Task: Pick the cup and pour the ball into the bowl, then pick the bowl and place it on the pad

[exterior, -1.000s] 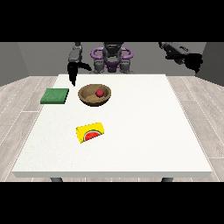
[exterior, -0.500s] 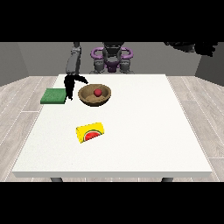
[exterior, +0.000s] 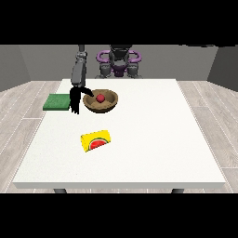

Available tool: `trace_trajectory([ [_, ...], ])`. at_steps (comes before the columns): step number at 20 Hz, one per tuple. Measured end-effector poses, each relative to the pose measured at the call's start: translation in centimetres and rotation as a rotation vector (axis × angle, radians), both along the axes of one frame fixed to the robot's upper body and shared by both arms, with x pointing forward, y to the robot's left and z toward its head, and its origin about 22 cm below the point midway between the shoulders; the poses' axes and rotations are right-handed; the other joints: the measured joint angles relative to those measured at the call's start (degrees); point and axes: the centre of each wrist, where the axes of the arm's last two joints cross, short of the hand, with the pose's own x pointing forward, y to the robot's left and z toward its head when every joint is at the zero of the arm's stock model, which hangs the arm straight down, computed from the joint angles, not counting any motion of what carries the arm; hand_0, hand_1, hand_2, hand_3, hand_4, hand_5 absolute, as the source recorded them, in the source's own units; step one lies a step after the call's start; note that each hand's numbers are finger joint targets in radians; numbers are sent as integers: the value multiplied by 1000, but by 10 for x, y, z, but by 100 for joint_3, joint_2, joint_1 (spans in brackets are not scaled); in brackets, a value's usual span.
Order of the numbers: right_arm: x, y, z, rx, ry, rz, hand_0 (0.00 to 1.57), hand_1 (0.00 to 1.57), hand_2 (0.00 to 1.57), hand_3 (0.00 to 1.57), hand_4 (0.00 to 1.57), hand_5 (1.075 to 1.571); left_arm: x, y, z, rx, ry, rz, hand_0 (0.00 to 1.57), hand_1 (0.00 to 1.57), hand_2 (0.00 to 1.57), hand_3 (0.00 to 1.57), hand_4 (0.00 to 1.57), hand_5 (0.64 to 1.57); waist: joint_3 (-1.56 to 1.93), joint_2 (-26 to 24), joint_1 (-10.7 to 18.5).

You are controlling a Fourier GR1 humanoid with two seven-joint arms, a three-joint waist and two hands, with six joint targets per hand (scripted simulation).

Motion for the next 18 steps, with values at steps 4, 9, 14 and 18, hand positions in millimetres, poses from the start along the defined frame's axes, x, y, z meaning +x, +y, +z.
trace_trajectory([
  [4, 5, -4, -3, 6, -31, -19, 0, 0, 0, 0, 311, 1568, -5, -2, 9, 2, -22, -9, 0, 0, 0, 0, 0, 1529, -35, 51, 39],
  [9, 6, -11, -9, 0, -75, -46, 0, 0, 0, 0, 306, 1568, -13, -5, 26, 5, -45, -11, 0, 0, 0, 0, 0, 1532, -77, 111, 80],
  [14, 13, 10, -6, -15, -65, -59, 0, 0, 0, 0, 434, 1569, -12, -11, 35, 6, -39, -30, 0, 0, 0, 0, 0, 1540, -95, 75, 109],
  [18, 17, 31, -2, -32, -79, -70, 0, 0, 0, 0, 423, 1570, -12, -17, 40, 11, -49, -46, 0, 0, 0, 0, 0, 1540, -114, 97, 300],
])
